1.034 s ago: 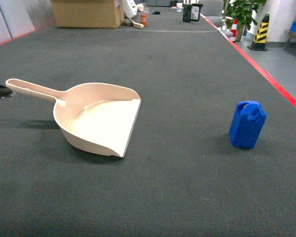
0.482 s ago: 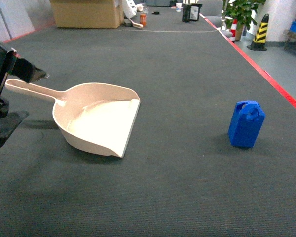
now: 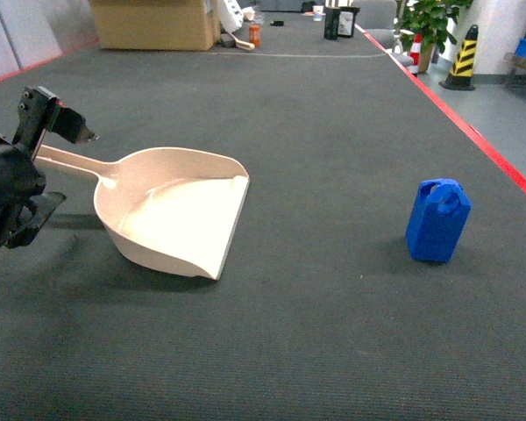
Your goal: Place part in tray to right shelf
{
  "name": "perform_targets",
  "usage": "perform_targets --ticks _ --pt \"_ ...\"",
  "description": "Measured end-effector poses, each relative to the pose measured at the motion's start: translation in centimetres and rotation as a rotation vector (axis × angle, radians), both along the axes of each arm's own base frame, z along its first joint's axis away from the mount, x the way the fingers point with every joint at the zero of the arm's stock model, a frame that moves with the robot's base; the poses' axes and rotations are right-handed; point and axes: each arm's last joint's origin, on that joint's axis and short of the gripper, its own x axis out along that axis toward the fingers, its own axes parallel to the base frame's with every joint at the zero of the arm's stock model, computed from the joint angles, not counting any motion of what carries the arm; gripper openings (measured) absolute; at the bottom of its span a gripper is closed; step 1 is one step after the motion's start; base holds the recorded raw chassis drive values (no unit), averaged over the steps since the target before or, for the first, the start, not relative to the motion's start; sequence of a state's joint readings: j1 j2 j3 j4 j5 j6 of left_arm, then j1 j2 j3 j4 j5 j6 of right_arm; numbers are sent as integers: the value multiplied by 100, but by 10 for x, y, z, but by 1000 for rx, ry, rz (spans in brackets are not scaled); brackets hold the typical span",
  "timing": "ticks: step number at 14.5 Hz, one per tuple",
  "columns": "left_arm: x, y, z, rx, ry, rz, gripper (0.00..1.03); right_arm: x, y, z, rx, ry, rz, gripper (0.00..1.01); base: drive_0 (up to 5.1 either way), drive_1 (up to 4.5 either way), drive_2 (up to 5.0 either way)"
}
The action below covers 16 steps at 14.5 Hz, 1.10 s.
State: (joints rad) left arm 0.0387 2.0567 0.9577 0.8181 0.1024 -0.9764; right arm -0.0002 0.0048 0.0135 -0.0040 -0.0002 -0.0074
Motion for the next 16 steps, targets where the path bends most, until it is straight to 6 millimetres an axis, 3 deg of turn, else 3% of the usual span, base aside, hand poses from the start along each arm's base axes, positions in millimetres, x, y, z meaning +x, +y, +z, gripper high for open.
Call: perform_targets --ticks 5,8,9,12,14,15,16 --pt "37 25 -16 -17 -24 43 98 0 0 0 0 0 0 98 0 0 0" --pt "49 32 -16 -28 -38 34 98 0 0 0 0 0 0 98 0 0 0" --pt "56 33 -15 -31 -50 29 91 0 0 0 0 0 0 98 0 0 0" --pt "72 39 -23 -43 -55 15 55 0 0 0 0 0 0 98 0 0 0" --pt "72 42 -24 -66 -95 18 29 0 0 0 0 0 0 98 0 0 0" --pt "70 41 -23 -115 -125 8 19 0 0 0 0 0 0 98 0 0 0" --pt "67 38 -21 -151 -151 2 17 0 0 0 0 0 0 98 0 0 0"
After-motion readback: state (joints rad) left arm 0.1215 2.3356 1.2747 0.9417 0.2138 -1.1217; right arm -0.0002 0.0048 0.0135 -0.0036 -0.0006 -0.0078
